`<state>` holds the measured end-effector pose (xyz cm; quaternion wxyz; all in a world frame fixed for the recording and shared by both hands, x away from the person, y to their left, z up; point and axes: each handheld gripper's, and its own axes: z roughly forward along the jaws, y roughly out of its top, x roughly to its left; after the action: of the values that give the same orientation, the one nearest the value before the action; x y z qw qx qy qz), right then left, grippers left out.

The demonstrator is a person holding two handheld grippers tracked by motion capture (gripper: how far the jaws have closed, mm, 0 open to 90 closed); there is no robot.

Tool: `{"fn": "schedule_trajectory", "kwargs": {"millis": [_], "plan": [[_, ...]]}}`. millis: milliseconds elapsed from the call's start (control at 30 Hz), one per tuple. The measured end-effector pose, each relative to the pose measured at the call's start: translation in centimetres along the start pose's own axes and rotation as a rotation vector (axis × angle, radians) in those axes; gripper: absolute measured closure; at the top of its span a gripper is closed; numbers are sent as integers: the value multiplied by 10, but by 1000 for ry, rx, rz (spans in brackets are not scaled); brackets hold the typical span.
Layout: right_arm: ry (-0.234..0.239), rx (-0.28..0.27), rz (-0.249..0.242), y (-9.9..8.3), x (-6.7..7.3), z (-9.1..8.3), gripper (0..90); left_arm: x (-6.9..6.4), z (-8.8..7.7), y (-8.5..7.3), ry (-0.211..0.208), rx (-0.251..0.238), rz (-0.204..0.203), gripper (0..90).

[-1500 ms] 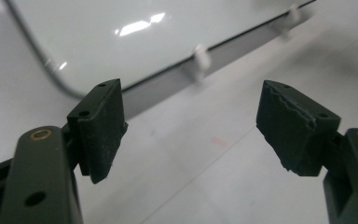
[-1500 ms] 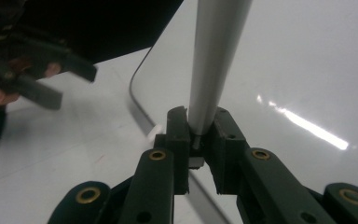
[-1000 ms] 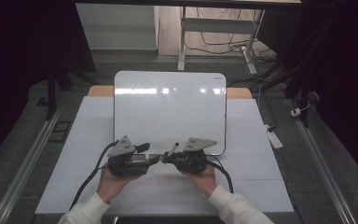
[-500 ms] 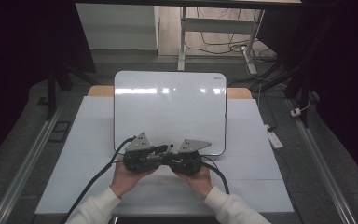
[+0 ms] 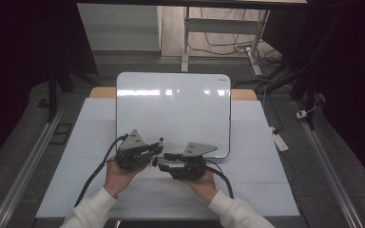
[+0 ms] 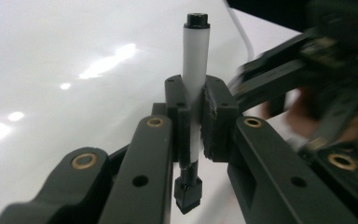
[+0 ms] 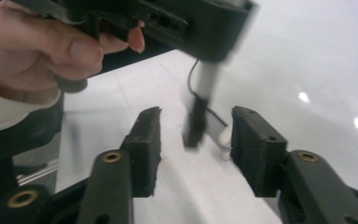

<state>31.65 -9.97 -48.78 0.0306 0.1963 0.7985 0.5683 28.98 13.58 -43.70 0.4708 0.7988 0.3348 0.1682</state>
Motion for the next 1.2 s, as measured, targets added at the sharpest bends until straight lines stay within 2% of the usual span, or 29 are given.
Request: {"fn": "schedule_trajectory", "kwargs": {"millis": [33,67,233,267,300,367,400,433,467,500,633,667,700,733,767,800,933,1133,1200], "plan": [[-10,-11,7,1,-3,-9,496,3,-4,0,18,0,-3,817],[-10,-11,7,1,-3,-9,496,7,-7,0,38,4,-6,817],[-86,-34,22,-3,-17,-43,489,27,-22,-2,119,7,-48,817],[-105,-37,26,-6,-20,-51,488,32,-24,-2,137,8,-59,817],[-147,-41,47,-11,-28,-70,487,35,-26,-3,149,10,-67,816],[-159,-46,54,-14,-31,-76,487,42,-28,-4,170,18,-83,816],[-177,-50,64,-16,-35,-85,487,45,-28,-5,180,27,-89,816],[-212,-61,84,-20,-40,-103,485,48,-28,-6,190,33,-98,816],[-212,-61,84,-20,-40,-103,485,52,-28,-8,194,37,-113,816],[-231,-64,90,-22,-42,-112,484,56,-27,-10,195,46,-127,816],[-312,-68,88,-32,-48,-145,480,68,-21,-18,217,84,-165,816],[-355,-60,79,-37,-50,-158,473,70,-19,-19,221,89,-170,815],[-355,-60,79,-37,-50,-158,473,73,-18,-20,228,95,-177,815],[-394,-50,70,-43,-51,-169,471,76,-16,-21,234,103,-187,815],[-394,-50,70,-43,-51,-169,471,78,-13,-22,239,110,-197,815],[-417,-50,75,-47,-53,-177,470,81,-11,-23,246,116,-202,814],[-431,-63,88,-49,-55,-184,470,90,-1,-24,261,121,-233,814],[-437,-46,78,-51,-56,-181,465,97,9,-26,297,111,-234,808],[-438,-38,79,-52,-57,-180,463,97,11,-26,301,92,-230,805]]}}
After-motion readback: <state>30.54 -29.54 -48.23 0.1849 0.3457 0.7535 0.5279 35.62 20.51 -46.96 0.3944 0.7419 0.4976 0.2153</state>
